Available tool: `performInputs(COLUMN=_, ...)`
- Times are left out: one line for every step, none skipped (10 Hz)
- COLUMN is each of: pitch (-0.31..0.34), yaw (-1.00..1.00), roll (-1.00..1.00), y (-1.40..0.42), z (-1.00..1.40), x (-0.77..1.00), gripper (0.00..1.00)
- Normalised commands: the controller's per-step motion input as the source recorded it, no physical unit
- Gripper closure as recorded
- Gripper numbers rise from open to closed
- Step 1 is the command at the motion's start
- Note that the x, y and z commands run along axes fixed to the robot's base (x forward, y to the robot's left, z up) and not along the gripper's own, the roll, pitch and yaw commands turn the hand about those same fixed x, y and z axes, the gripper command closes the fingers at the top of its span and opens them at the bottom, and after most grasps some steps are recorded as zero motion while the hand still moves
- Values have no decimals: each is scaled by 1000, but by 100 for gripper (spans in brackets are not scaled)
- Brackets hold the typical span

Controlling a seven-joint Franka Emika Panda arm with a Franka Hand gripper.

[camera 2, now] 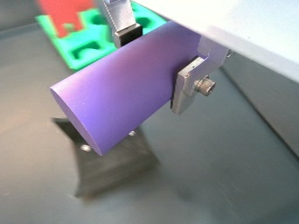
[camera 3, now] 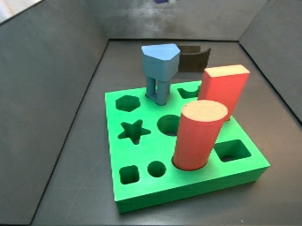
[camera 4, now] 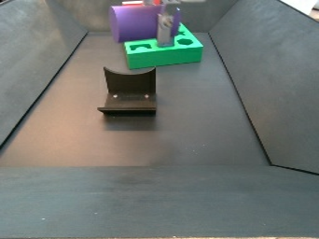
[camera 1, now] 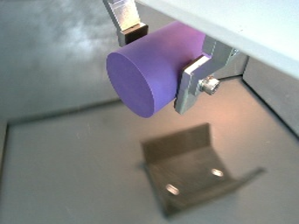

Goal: Pick up the round object. Move up. Place the round object on the fixture. Regrasp the round object. Move to above the board. Insert the round object.
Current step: Place the round object on the fixture.

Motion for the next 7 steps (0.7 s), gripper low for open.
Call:
performInputs(pitch=42, yaw=1000, roll=-28, y=-1000, z=21, x=584, gripper=100)
performInputs(pitch=46, yaw=1000, roll=-26, y=-1000, z=20, x=608, gripper=100)
performInputs(pitch=57, yaw=1000, roll=-20, y=-836, z=17, x=572, gripper=100)
performInputs(pitch=71, yaw=1000, roll=-14, y=-522, z=6, x=444, gripper=100)
performInputs(pitch=82, yaw=1000, roll=-9, y=-294, z=3, x=354, gripper=100)
performInputs(pitch=100, yaw=1000, roll=-13, y=-81, z=3, x=240, gripper=100)
performInputs(pitch=115, yaw=1000, roll=-19, y=-55, z=2, x=155, gripper=100)
